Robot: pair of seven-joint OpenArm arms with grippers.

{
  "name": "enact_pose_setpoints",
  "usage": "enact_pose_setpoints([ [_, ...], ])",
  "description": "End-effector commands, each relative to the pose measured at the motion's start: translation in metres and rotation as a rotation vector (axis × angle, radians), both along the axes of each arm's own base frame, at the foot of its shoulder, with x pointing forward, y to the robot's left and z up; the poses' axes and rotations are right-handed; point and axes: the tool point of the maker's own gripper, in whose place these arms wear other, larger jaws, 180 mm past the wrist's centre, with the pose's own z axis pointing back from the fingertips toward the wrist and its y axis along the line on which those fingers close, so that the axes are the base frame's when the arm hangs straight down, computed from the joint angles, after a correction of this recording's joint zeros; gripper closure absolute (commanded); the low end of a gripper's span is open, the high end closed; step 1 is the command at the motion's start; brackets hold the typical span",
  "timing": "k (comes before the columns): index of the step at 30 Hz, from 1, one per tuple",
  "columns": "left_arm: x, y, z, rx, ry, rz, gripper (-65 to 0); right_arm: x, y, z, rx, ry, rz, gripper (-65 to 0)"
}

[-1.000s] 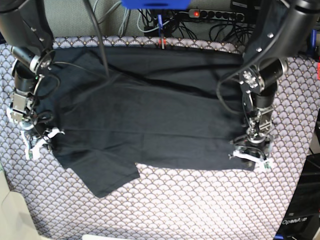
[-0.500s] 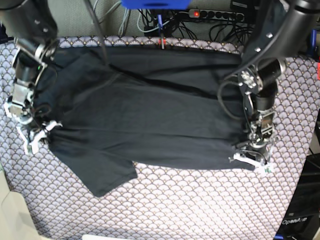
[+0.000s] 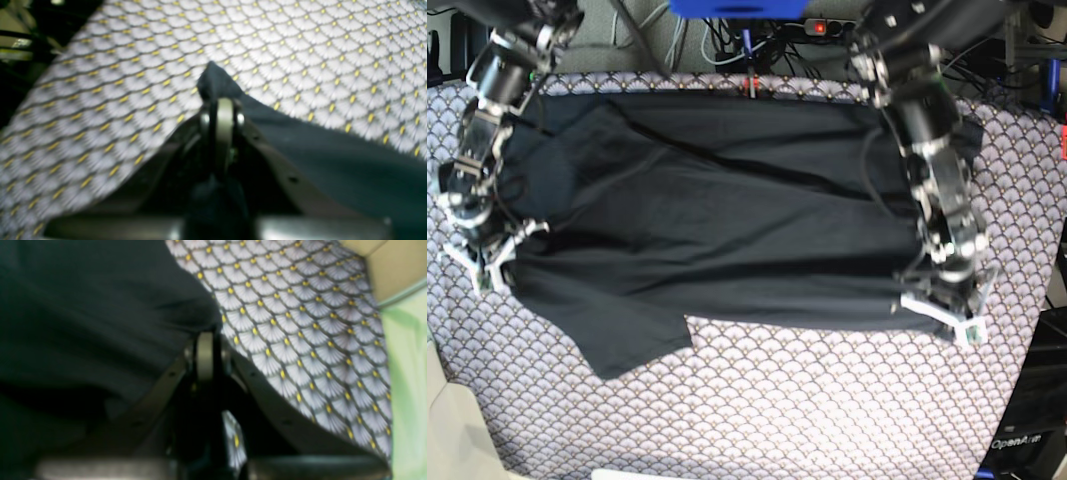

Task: Fold the T-shirt properly
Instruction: 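Grasp the hem corners and pull them toward the folded collar edge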

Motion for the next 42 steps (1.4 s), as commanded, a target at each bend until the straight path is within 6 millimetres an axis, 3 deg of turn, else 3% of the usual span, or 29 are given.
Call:
enact_pose_setpoints([
  [1, 0.005, 0.0, 0.027, 0.028, -0.075, -0.001, 0.0, 0.005, -0.005, 0.021, -0.026, -0.06, 0.0, 0.0],
  [8, -0.039, 0.003, 0.036, 0.079, -0.088, 0.005, 0.0, -0.031, -0.01, 0.037, -0.062, -0.111, -0.061, 0.0],
  [10, -0.051, 0.004, 0.031, 0.053, -0.085, 0.007, 0.0, -0.04, -0.007, 0.04, -0.051, -0.136, -0.063, 0.0],
  [14, -0.066, 0.02, 0.027, 0.052, -0.078, 0.006, 0.0, -0.064, -0.006, 0.045, -0.048, -0.152, -0.058, 0.0],
  [28, -0.101, 0.028, -0.001, 0.022, -0.006, 0.006, 0.0, -0.142, 0.008, 0.019, 0.05, -0.106, -0.034, 0.0],
  [32, -0.113, 0.027, -0.011, 0.02, 0.027, 0.006, 0.0, -0.154, 0.017, 0.02, 0.08, -0.146, -0.027, 0.0],
  [37, -0.128, 0.025, -0.02, 0.021, 0.057, 0.004, 0.0, -0.162, 0.012, 0.023, 0.082, -0.172, -0.042, 0.0],
  [42, -0.142, 0.025, -0.002, 0.058, 0.033, -0.006, 0.0, -0.165, 0.011, 0.023, 0.077, -0.164, -0.039, 0.0],
])
